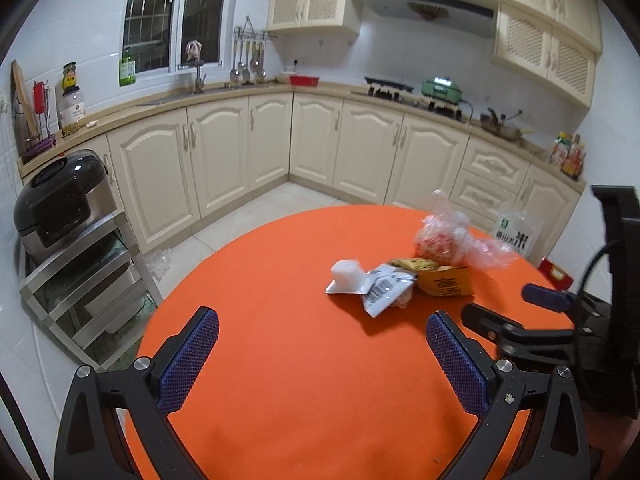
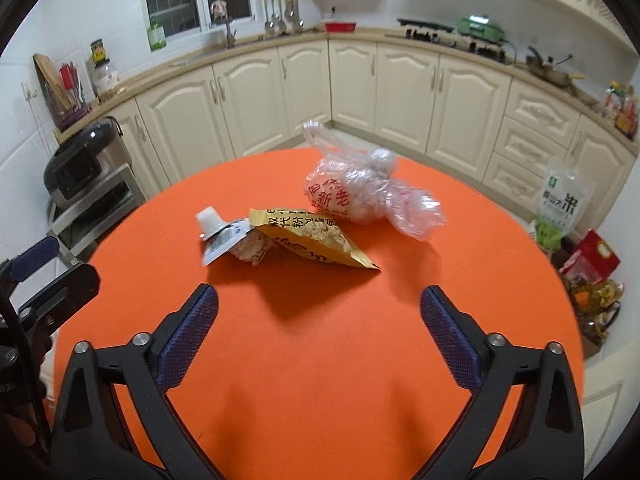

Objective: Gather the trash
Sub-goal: 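Grasp the yellow snack packet with the right gripper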

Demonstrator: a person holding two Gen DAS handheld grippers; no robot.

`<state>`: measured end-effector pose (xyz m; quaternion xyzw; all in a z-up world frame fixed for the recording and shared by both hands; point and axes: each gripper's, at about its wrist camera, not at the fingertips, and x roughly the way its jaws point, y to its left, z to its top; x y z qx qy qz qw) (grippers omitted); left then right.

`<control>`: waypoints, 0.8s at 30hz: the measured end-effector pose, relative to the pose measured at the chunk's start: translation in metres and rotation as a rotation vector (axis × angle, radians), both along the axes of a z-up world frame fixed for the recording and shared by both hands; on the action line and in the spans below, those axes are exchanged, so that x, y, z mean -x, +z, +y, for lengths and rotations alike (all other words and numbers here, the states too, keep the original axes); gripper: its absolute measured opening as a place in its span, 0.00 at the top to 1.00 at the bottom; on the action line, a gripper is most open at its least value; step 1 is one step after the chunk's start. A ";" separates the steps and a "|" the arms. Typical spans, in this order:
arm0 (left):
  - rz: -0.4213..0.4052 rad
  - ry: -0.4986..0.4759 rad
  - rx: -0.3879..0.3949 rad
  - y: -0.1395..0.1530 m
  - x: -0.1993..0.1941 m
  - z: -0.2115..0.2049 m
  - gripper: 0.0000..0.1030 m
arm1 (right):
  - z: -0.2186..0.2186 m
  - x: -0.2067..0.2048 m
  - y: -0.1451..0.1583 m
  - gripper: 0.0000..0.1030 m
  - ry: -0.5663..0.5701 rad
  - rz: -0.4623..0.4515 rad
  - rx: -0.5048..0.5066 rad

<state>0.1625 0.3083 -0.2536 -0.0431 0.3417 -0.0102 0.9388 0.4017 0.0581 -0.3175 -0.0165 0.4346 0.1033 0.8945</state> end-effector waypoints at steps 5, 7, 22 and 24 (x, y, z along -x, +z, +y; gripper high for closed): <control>0.045 -0.006 -0.010 -0.008 -0.050 0.006 0.01 | 0.006 -0.035 -0.028 0.26 0.032 0.052 0.015; 0.061 -0.010 -0.008 -0.010 -0.069 0.008 0.01 | 0.006 -0.043 -0.033 0.26 0.042 0.057 0.010; 0.094 -0.041 0.021 -0.034 -0.111 0.026 0.01 | 0.003 -0.045 -0.035 0.58 0.095 0.046 -0.025; 0.090 -0.044 0.022 -0.035 -0.106 0.028 0.01 | 0.001 -0.044 -0.035 0.70 0.095 0.044 -0.034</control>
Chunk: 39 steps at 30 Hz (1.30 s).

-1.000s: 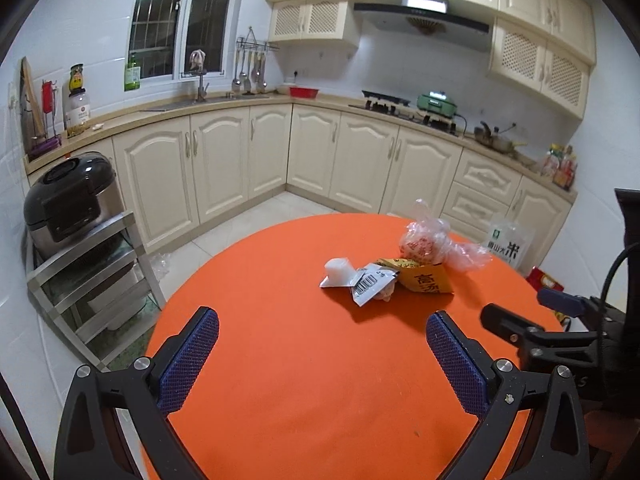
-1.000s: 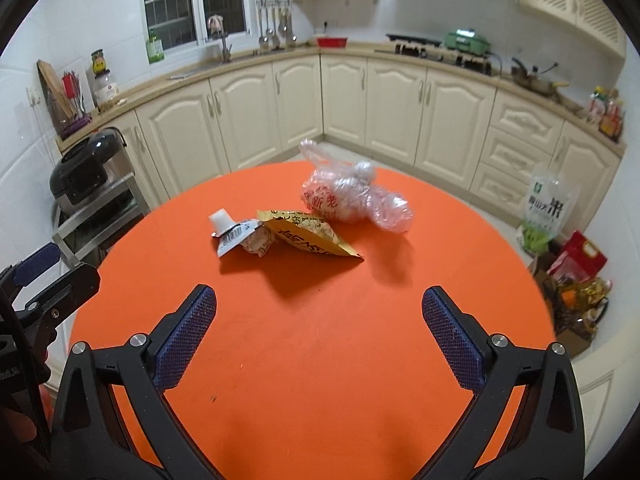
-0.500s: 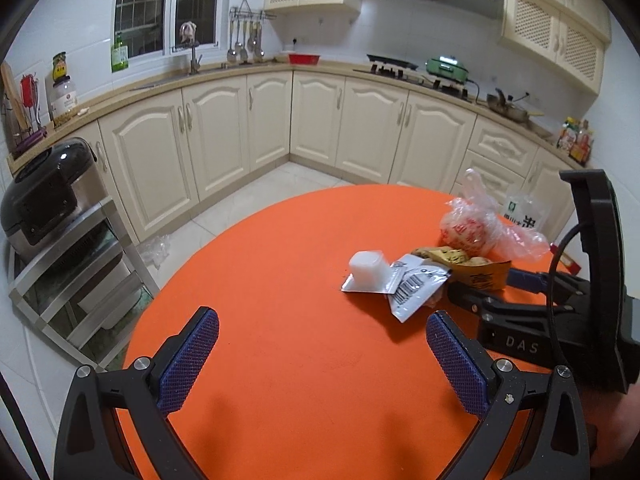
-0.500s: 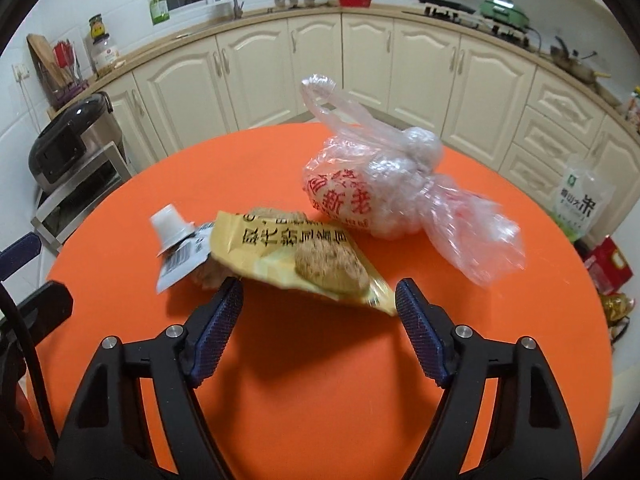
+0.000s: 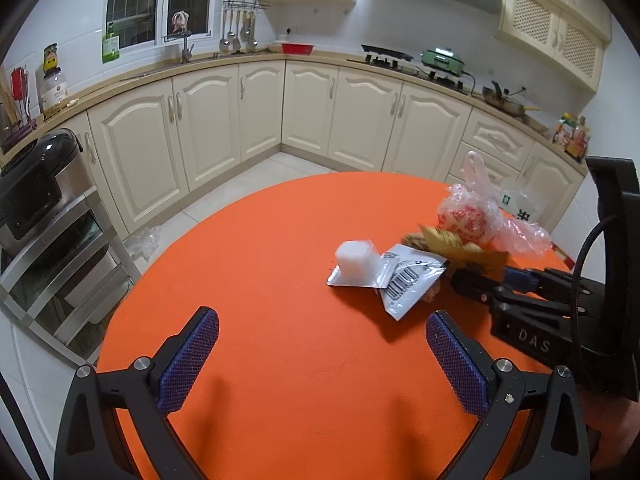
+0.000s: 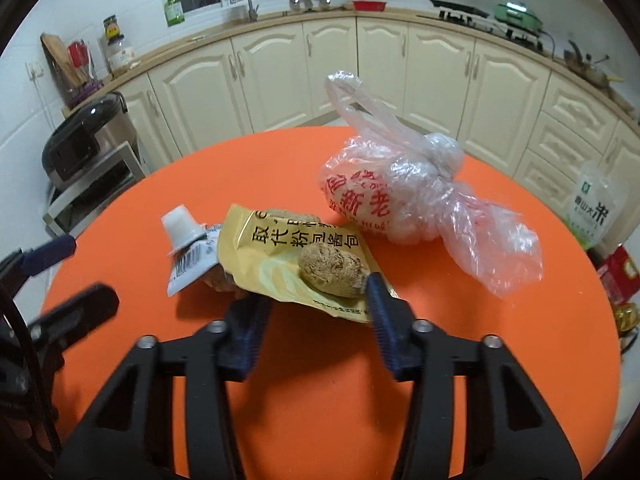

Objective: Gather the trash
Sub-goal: 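Grasp the yellow snack packet with the right gripper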

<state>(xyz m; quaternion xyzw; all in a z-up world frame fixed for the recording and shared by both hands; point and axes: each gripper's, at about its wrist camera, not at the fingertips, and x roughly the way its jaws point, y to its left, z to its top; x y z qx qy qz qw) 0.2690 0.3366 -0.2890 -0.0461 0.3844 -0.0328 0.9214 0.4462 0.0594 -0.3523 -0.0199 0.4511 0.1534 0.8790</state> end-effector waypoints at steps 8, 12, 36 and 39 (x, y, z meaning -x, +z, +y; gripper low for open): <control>-0.006 -0.015 0.012 -0.009 0.026 0.006 0.01 | -0.005 0.042 0.006 0.93 0.050 -0.008 -0.012; -0.009 -0.071 0.019 -0.011 0.042 -0.005 0.01 | -0.012 0.072 0.011 0.96 0.076 -0.002 -0.017; 0.015 -0.095 -0.023 -0.003 0.093 -0.014 0.01 | -0.047 0.075 0.024 0.55 -0.029 0.019 -0.307; 0.017 -0.104 -0.026 -0.002 0.095 -0.020 0.01 | -0.034 0.064 0.008 0.65 -0.008 0.071 -0.227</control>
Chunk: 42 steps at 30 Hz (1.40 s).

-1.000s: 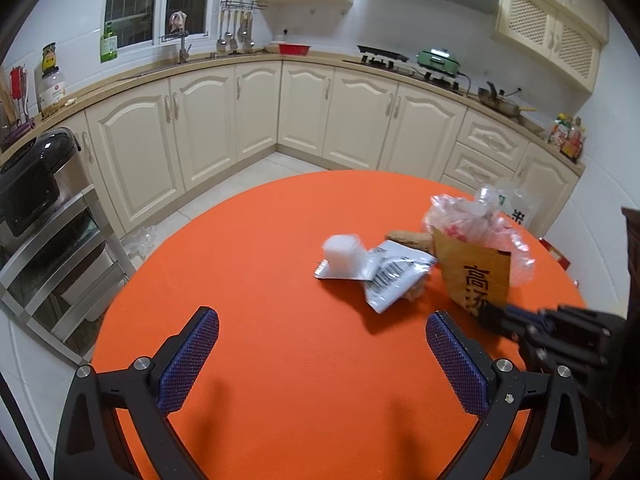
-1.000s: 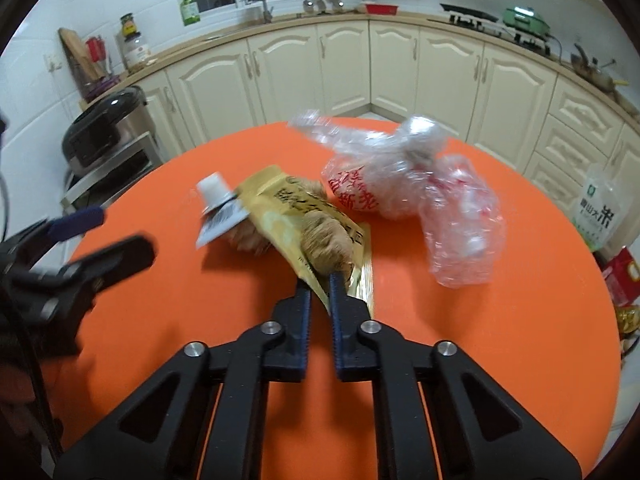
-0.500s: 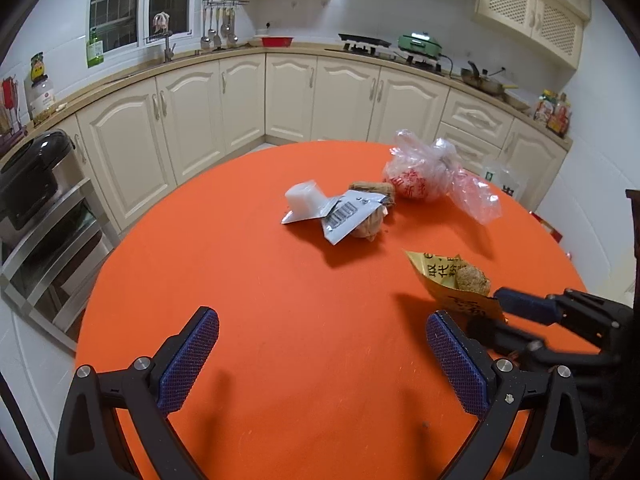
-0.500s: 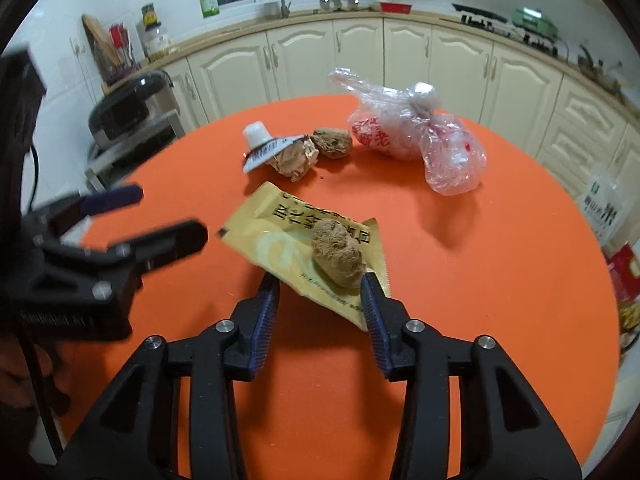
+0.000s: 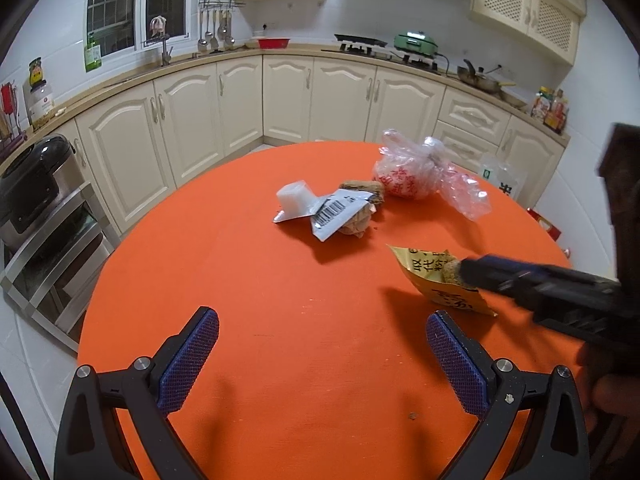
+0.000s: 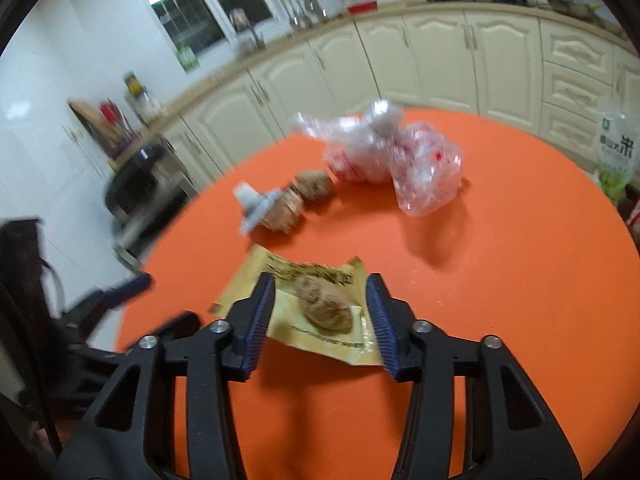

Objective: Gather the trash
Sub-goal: 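Grasp the yellow snack packet with the right gripper, then grasp the yellow packet with the left gripper while the right holds the brown lump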

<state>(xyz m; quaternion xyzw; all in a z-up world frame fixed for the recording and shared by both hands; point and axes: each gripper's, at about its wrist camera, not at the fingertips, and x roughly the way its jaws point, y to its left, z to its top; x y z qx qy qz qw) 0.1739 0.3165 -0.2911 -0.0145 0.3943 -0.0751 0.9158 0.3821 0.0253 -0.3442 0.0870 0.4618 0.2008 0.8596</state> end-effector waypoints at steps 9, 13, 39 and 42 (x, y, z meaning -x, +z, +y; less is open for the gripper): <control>0.010 -0.029 0.006 0.005 -0.001 -0.007 0.01 | 0.016 0.010 -0.007 0.72 0.068 -0.057 0.132; 0.024 -0.062 0.035 0.006 0.001 -0.020 0.01 | -0.007 0.019 0.000 0.72 0.021 -0.062 0.087; 0.019 -0.116 0.123 -0.007 -0.018 -0.116 0.80 | -0.099 0.060 0.020 0.72 -0.179 -0.097 0.017; -0.002 -0.132 0.130 -0.001 -0.005 -0.121 0.85 | -0.101 0.069 0.026 0.72 -0.186 -0.108 0.007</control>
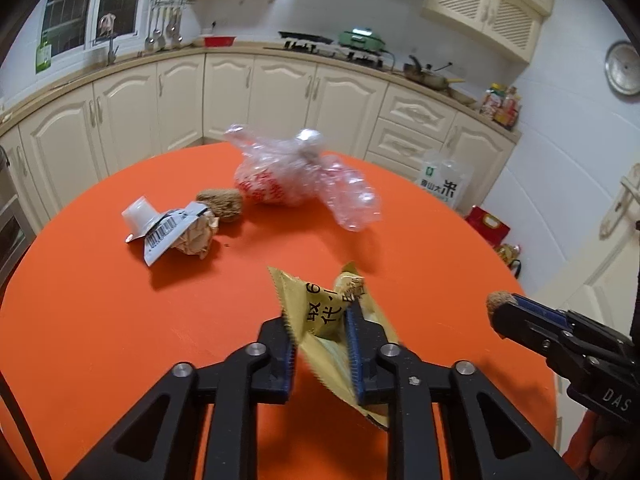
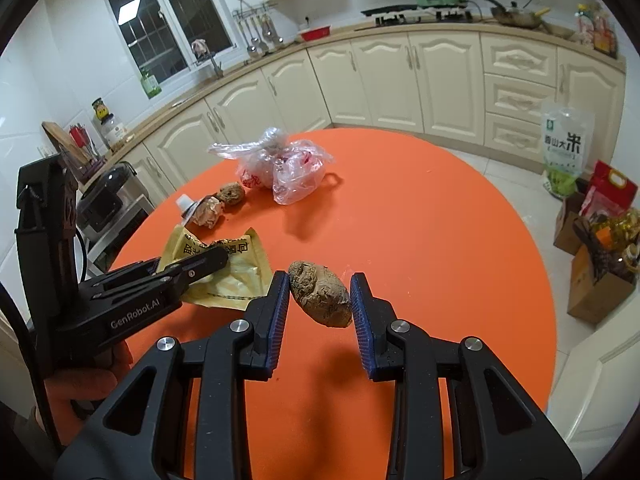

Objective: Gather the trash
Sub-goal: 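Grasp the yellow packet with the left gripper while the right holds the brown lump, then carry both items to the blue bin and open both grippers over it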

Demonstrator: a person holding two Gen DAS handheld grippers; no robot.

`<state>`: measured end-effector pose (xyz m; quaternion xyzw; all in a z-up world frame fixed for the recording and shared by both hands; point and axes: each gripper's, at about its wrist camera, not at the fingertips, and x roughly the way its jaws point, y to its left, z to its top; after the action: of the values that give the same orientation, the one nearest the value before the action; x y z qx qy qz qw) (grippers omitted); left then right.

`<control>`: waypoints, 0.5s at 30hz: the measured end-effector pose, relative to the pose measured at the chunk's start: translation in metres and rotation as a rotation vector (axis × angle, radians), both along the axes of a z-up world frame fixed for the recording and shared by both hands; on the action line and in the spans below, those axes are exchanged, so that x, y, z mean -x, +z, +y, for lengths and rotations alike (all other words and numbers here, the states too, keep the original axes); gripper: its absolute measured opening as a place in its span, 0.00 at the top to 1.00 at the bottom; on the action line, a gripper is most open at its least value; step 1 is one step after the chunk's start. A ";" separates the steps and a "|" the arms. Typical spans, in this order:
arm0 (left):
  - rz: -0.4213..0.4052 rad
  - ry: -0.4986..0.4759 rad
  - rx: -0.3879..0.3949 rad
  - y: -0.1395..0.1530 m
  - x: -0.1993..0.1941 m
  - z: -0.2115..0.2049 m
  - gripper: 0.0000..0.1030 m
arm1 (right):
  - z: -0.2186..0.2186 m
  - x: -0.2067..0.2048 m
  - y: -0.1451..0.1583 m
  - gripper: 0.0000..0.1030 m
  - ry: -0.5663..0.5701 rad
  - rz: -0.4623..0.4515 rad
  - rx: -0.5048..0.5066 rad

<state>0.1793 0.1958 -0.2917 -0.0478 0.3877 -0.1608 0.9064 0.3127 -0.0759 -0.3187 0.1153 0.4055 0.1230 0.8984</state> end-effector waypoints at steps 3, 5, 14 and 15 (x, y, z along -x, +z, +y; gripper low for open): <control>-0.035 -0.008 0.014 0.008 0.015 -0.004 0.86 | -0.004 0.011 0.006 0.72 -0.009 -0.016 -0.003; -0.067 -0.016 0.013 0.016 0.027 -0.008 0.86 | -0.008 0.021 0.014 0.72 -0.019 -0.033 -0.005; -0.193 -0.087 0.023 0.061 0.080 -0.034 0.86 | -0.037 0.066 0.051 0.72 -0.085 -0.117 0.001; -0.205 -0.097 0.026 0.065 0.086 -0.038 0.86 | -0.042 0.073 0.056 0.72 -0.096 -0.128 0.004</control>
<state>0.0936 0.1578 -0.2265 -0.0240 0.2928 -0.2136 0.9317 0.2397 -0.1178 -0.2626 0.1248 0.3413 0.0863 0.9276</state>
